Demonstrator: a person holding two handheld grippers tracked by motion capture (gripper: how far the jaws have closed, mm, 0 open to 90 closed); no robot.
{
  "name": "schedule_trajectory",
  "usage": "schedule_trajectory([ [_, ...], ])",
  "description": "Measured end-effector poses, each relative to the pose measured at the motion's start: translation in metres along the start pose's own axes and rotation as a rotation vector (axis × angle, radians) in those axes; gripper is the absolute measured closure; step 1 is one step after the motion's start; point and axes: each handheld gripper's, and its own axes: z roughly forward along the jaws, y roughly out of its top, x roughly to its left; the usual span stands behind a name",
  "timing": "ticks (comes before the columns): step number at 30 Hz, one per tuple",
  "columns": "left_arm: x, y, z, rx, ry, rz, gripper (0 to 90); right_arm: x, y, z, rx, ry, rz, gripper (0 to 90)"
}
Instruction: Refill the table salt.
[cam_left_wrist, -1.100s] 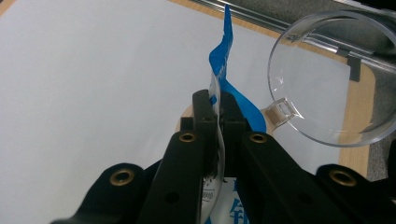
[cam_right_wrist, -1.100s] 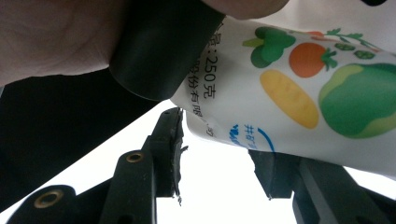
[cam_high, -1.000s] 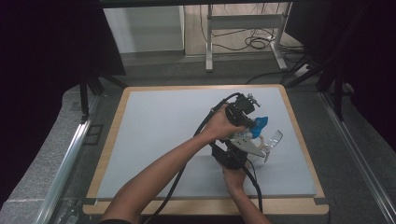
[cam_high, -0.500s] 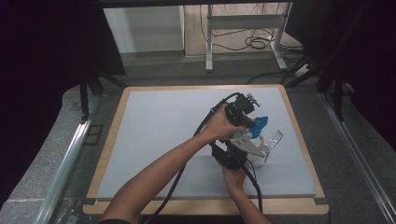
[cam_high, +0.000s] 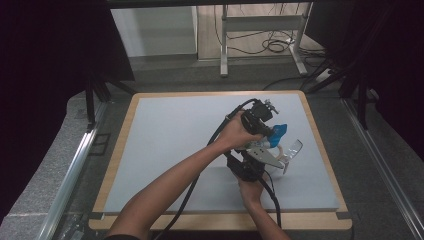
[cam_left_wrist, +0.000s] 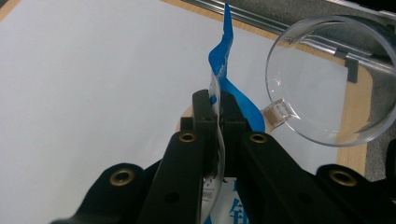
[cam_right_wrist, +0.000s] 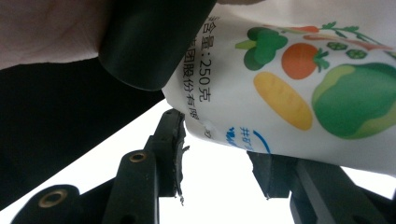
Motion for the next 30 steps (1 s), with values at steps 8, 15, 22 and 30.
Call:
schedule_trajectory([
  [8, -0.0007, 0.0014, -0.0009, 0.002, 0.003, -0.004, 89.2, 0.0006, 0.0007, -0.0007, -0.003, -0.002, -0.005, 58.5],
  [15, -0.0005, 0.0023, 0.0011, 0.013, 0.0, 0.004, 89.2, -0.0003, 0.001, -0.0013, 0.002, -0.004, 0.001, 58.5],
  [22, -0.0011, 0.0027, 0.0031, 0.022, -0.001, 0.011, 89.2, -0.0007, 0.0017, -0.0007, -0.001, -0.008, 0.005, 58.5],
  [30, -0.0009, 0.0036, 0.0044, 0.028, -0.001, 0.012, 89.2, -0.0005, 0.0034, -0.0002, -0.011, -0.007, 0.021, 58.5],
])
